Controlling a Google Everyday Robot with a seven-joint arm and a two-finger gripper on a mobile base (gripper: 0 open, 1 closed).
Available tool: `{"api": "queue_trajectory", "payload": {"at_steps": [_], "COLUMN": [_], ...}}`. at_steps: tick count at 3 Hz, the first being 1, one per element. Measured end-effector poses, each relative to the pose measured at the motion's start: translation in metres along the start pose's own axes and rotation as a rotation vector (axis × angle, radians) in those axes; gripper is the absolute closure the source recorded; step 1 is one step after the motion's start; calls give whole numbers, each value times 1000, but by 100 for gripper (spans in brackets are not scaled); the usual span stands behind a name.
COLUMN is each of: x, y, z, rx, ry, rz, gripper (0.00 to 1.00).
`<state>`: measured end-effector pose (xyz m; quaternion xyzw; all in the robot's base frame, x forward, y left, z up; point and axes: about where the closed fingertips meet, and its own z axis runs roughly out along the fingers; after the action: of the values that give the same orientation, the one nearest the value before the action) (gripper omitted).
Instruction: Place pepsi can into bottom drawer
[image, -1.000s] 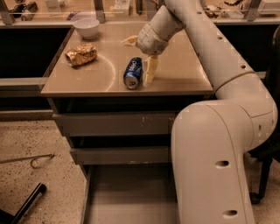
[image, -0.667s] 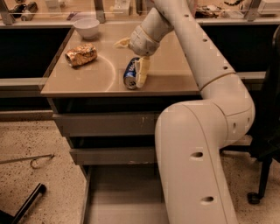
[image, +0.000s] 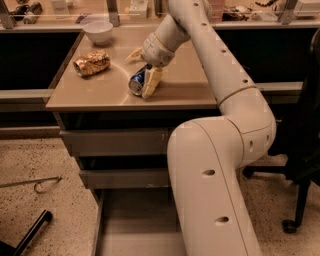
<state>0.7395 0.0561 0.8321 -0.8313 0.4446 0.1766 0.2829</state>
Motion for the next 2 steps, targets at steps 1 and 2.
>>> {"api": "queue_trajectory", "payload": {"at_steps": [1, 2], "x": [0, 0], "y": [-8, -8], "z": [5, 5], "rx": [23, 23], "ry": [-2, -2], "rz": [0, 0], "gripper": [48, 71]}}
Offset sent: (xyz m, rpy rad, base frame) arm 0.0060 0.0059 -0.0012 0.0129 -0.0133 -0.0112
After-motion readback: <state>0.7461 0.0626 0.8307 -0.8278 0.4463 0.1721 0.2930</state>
